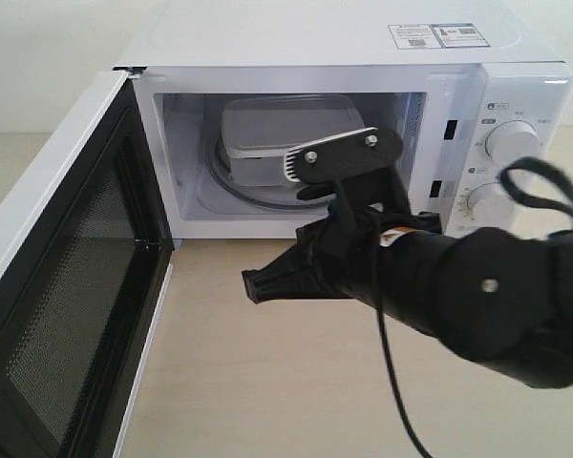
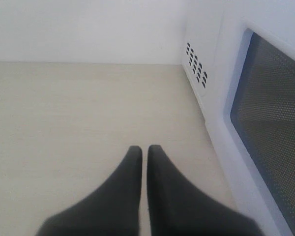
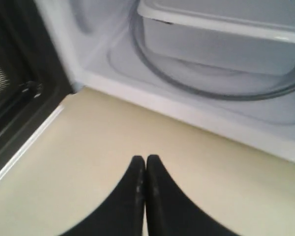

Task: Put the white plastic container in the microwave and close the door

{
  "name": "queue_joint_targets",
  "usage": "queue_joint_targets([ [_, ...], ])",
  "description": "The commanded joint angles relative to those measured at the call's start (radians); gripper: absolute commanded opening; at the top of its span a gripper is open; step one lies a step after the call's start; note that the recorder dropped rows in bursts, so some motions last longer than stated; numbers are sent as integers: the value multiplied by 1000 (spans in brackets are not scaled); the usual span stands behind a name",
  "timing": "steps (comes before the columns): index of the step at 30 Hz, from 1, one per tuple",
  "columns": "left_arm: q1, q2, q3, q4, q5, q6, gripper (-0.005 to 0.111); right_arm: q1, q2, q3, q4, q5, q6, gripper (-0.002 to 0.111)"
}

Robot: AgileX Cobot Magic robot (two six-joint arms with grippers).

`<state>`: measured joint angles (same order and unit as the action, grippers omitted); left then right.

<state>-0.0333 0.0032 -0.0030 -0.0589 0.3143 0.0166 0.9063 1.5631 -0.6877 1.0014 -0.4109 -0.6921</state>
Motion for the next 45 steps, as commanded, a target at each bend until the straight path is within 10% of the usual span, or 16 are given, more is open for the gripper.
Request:
queue_joint_targets([
  [1,2,-3,3,0,1,-8,4,1,-183,80,-25,170,-24,0],
  [23,2,-3,3,0,1,-8,4,1,-565,259,-14,680,-5,0],
  [45,2,-3,3,0,1,-8,4,1,-565,259,-14,685,-3,0],
])
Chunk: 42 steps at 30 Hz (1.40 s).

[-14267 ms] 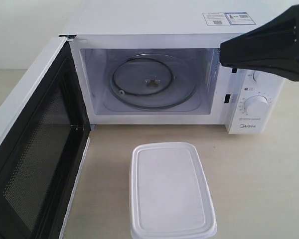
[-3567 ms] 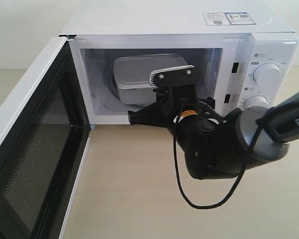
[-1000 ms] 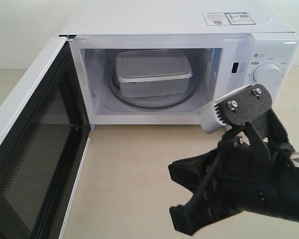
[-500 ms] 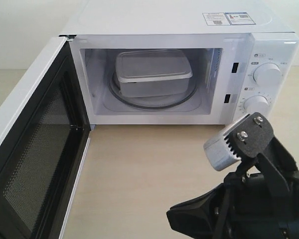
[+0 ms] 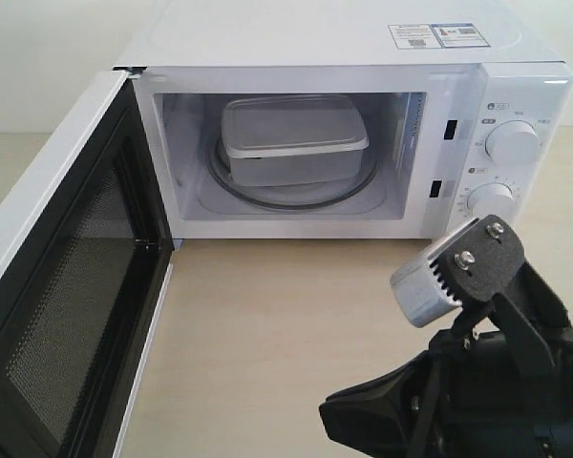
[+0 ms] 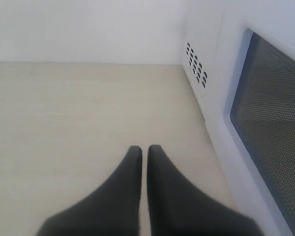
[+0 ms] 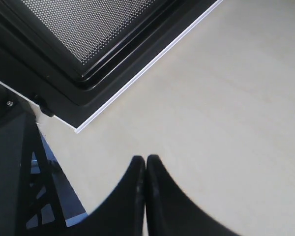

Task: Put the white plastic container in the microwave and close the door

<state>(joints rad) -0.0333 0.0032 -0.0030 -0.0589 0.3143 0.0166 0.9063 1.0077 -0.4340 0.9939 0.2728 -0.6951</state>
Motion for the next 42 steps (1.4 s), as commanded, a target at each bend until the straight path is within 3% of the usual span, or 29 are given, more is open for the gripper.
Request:
queue_joint_targets([
  [1,2,-3,3,0,1,-8,4,1,-10,5,-6,1,0,0],
  [14,2,-3,3,0,1,-8,4,-17,-142,5,-6,9,0,0],
  [31,2,-3,3,0,1,-8,4,-581,-648,5,-6,46,2,0],
  [35,2,-3,3,0,1,-8,4,-630,-709,5,-6,48,2,0],
  [42,2,-3,3,0,1,-8,4,-631,-745,5,-6,62,2,0],
])
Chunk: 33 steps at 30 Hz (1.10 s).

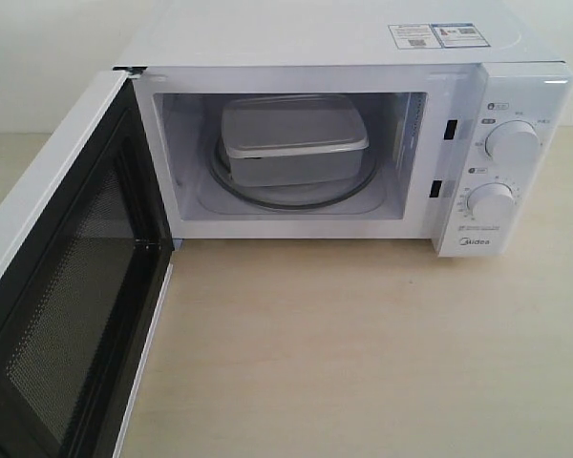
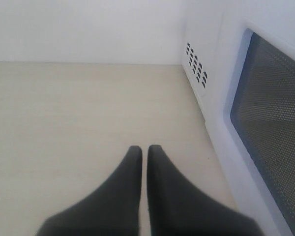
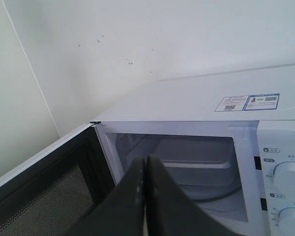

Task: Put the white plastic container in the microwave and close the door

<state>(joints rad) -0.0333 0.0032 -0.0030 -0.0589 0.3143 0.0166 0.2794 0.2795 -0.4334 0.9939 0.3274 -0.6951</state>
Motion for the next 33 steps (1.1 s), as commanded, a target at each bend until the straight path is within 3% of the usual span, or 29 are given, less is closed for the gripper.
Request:
queue_joint_targets([
  [1,2,-3,3,0,1,-8,4,-4,-17,4,-6,7,2,0],
  [24,2,-3,3,0,1,-8,4,-4,-28,4,-11,6,2,0],
  [30,2,-3,3,0,1,-8,4,-30,-126,4,-34,-2,-2,0],
  [33,2,-3,3,0,1,-8,4,-55,-212,4,-131,18,-2,0],
])
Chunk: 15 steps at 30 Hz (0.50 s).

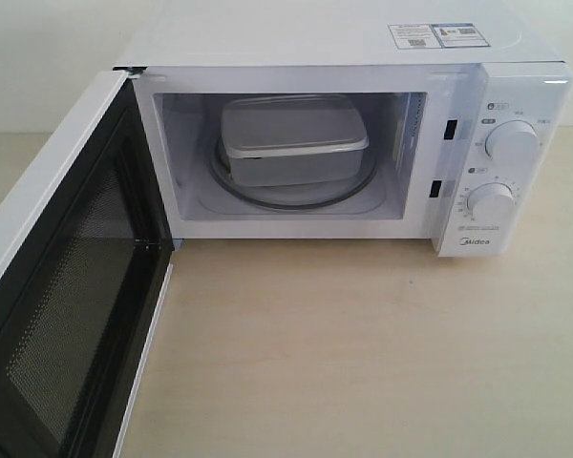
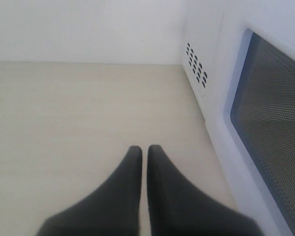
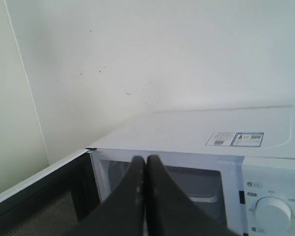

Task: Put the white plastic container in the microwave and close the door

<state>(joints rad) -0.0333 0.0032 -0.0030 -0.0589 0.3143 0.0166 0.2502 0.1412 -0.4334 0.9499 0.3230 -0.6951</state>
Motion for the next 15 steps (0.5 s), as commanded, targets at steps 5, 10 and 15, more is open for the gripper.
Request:
queue_joint_targets([
  [5,2,-3,3,0,1,-8,4,-32,-98,4,-223,61,43,0],
  [10,2,-3,3,0,1,-8,4,-32,-98,178,-559,-143,457,0],
  [15,2,-3,3,0,1,-8,4,-32,-141,317,-708,-269,530,0],
])
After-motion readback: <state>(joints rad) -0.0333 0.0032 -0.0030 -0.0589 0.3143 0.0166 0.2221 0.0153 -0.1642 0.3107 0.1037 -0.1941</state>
